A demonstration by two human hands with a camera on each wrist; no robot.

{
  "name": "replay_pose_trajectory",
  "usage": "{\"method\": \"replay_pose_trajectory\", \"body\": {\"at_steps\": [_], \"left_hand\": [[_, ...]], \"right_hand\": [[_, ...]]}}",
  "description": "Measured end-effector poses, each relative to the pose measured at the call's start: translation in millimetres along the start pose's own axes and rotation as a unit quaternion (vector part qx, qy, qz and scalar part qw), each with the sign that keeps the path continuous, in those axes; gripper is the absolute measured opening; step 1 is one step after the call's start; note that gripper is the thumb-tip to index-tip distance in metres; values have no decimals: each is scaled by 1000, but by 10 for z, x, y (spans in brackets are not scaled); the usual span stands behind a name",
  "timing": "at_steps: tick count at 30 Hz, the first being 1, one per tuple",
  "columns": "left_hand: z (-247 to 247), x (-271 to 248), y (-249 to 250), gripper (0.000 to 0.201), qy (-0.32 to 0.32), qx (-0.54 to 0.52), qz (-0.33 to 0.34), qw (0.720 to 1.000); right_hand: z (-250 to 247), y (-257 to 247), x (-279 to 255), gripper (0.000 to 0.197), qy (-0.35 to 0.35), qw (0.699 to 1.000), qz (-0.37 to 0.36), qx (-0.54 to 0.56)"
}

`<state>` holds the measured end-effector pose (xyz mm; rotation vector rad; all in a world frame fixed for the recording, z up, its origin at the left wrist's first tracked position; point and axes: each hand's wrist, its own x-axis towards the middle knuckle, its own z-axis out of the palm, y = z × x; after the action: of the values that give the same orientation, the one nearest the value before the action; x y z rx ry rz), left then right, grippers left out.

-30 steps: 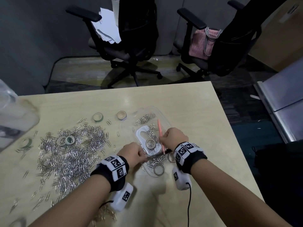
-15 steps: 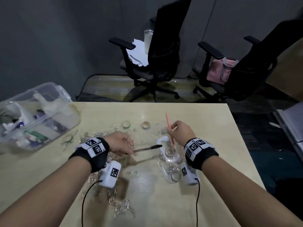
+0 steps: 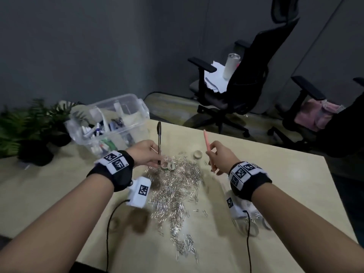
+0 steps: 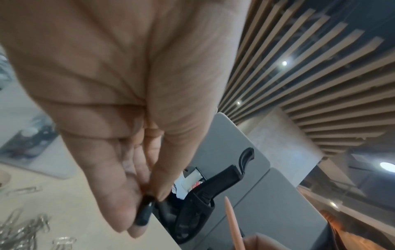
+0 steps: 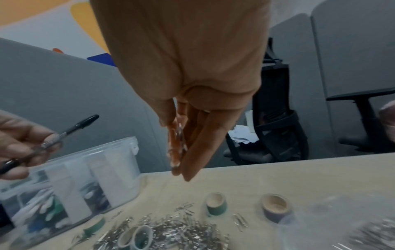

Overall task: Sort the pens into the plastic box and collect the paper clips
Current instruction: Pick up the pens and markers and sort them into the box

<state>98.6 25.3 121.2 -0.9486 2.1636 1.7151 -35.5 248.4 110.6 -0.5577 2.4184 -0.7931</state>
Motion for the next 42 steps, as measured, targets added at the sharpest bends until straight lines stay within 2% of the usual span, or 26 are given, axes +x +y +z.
{"method": "replay_pose_trajectory", "body": {"at_steps": [3, 7, 11, 15, 20, 25, 29, 34, 39, 42], "left_hand": [[-285, -8, -95, 30, 18, -35, 6, 999], [-788, -8, -224, 58, 34, -55, 18, 998], [-1358, -10, -365, 72, 39, -68, 23, 997], [-1904, 74, -483, 54, 58, -64, 13, 996], [-2371, 280, -561, 38, 85, 1, 32, 996], [-2434, 508, -421, 18, 62, -30, 62, 996], [-2351, 784, -359, 14, 57, -51, 62, 995], [-2229, 1066, -381, 12, 48, -54, 31, 997], [-2214, 1119, -424, 7, 32, -83, 0, 996], [-2226, 1035, -386, 8, 40, -67, 9, 997]], "right_hand": [[204, -352, 110, 14, -5, 1000, -26, -13], [526, -863, 331, 19, -14, 998, -62, -30], [875, -1417, 571, 29, -10, 994, -107, -34], [1227, -1895, 866, 28, 4, 991, -131, 0], [1523, -2270, 1140, 27, 29, 991, -131, -2], [1633, -2500, 1272, 26, 35, 991, -131, 4], [1670, -2562, 1409, 26, 29, 992, -124, -11], [1730, -2495, 1586, 32, 33, 992, -124, -20], [1754, -2492, 1692, 40, 18, 990, -128, -52], [1733, -2458, 1691, 42, 14, 993, -116, -16]]}}
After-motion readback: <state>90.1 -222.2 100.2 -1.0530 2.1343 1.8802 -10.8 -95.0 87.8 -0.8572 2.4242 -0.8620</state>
